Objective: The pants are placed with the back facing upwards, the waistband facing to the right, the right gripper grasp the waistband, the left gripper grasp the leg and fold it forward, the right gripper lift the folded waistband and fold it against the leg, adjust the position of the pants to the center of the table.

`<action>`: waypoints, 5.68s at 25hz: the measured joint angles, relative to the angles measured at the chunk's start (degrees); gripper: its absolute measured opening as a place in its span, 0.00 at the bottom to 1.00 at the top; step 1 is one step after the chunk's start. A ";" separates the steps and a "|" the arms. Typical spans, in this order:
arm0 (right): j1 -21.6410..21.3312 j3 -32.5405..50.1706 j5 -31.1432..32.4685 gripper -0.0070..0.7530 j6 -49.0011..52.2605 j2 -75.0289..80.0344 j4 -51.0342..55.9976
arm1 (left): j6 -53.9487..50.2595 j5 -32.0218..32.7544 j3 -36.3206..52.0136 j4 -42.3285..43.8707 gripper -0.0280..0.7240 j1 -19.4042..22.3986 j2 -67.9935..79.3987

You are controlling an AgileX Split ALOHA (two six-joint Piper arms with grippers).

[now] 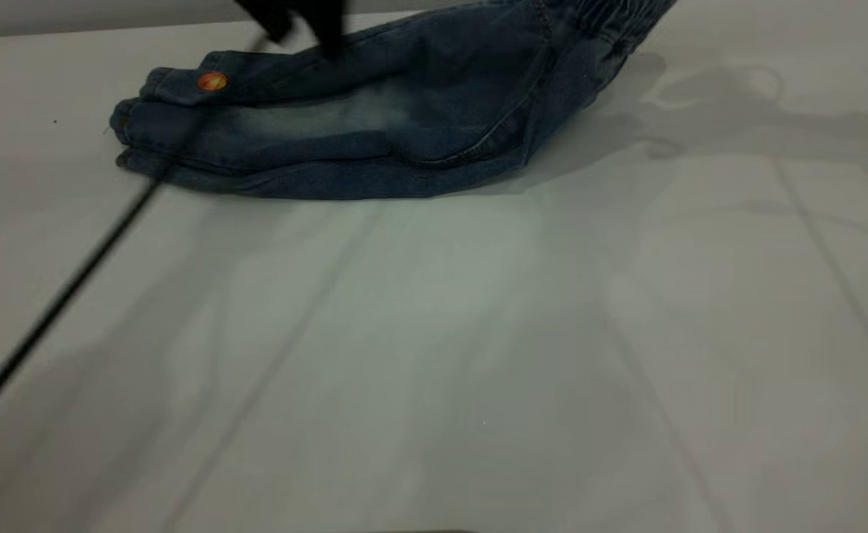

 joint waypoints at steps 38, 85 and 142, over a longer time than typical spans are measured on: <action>19.95 -16.09 -1.23 0.05 7.79 -1.25 -4.95 | -3.80 -0.37 -1.82 1.53 0.62 2.13 11.29; 22.64 -17.94 -23.50 0.79 14.11 12.03 -5.90 | 11.92 16.42 -23.74 -13.48 0.62 9.48 4.74; 13.09 -43.47 17.36 0.76 49.24 -8.77 -51.12 | -4.40 16.44 -34.13 2.21 0.62 -7.81 1.36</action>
